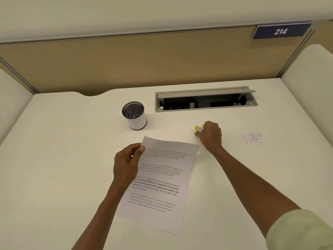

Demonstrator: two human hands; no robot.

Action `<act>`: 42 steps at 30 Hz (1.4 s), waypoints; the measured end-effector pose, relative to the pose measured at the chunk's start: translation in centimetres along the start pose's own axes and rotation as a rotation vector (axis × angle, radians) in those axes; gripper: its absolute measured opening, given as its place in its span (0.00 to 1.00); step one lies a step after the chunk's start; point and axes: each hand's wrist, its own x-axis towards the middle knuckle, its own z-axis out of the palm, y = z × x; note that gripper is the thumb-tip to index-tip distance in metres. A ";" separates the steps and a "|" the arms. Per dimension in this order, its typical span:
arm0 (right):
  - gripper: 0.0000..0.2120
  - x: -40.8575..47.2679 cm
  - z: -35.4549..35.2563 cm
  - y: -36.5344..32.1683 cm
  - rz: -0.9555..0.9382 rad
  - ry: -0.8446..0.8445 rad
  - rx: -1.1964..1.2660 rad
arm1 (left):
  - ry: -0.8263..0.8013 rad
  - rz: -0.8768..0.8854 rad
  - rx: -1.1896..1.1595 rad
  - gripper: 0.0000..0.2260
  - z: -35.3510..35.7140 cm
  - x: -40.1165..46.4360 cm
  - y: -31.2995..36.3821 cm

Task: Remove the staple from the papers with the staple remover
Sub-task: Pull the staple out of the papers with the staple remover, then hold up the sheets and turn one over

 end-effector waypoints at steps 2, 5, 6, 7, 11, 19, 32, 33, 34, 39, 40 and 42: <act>0.13 0.0 0.7 -0.1 -0.012 -0.004 -0.017 | -0.006 -0.004 -0.019 0.05 0.0 0.1 -0.2; 0.14 0.2 1.3 -0.3 -0.007 -0.005 -0.014 | -0.015 -0.008 -0.016 0.05 0.0 0.2 -0.3; 0.14 0.3 1.4 -0.3 -0.001 -0.007 -0.015 | -0.017 -0.011 -0.016 0.05 0.1 0.1 -0.3; 0.14 0.4 1.5 -0.3 0.008 -0.011 -0.013 | -0.018 -0.013 -0.016 0.05 0.2 0.2 -0.4; 0.19 0.6 1.6 -0.1 -0.007 -0.007 0.053 | -0.023 -0.033 -0.051 0.05 0.1 0.3 -0.6; 0.42 -5.6 -0.5 0.0 0.040 -0.370 1.058 | -0.005 -0.098 -0.209 0.06 -1.3 0.0 -0.6; 0.12 -9.4 -5.5 -3.8 -0.171 -0.399 0.935 | -0.021 -0.088 -0.526 0.09 -3.1 -0.1 3.5; 0.12 -9.7 -6.3 -4.3 -0.194 -0.394 0.928 | -0.016 -0.070 -0.546 0.08 -3.4 0.0 4.2; 0.11 -9.8 -7.0 -4.6 -0.215 -0.392 0.927 | -0.014 -0.055 -0.561 0.07 -3.6 0.1 5.0; 0.11 -10.7 -9.7 -5.7 -0.260 -0.369 0.959 | -0.052 -0.014 -0.632 0.05 -4.3 -0.1 7.5; 0.11 -10.8 -10.0 -5.8 -0.264 -0.363 0.963 | -0.065 -0.009 -0.638 0.04 -4.4 -0.2 7.7; 0.10 -11.1 -10.7 -5.8 -0.272 -0.349 0.969 | -0.092 -0.002 -0.649 0.04 -4.6 -0.6 7.9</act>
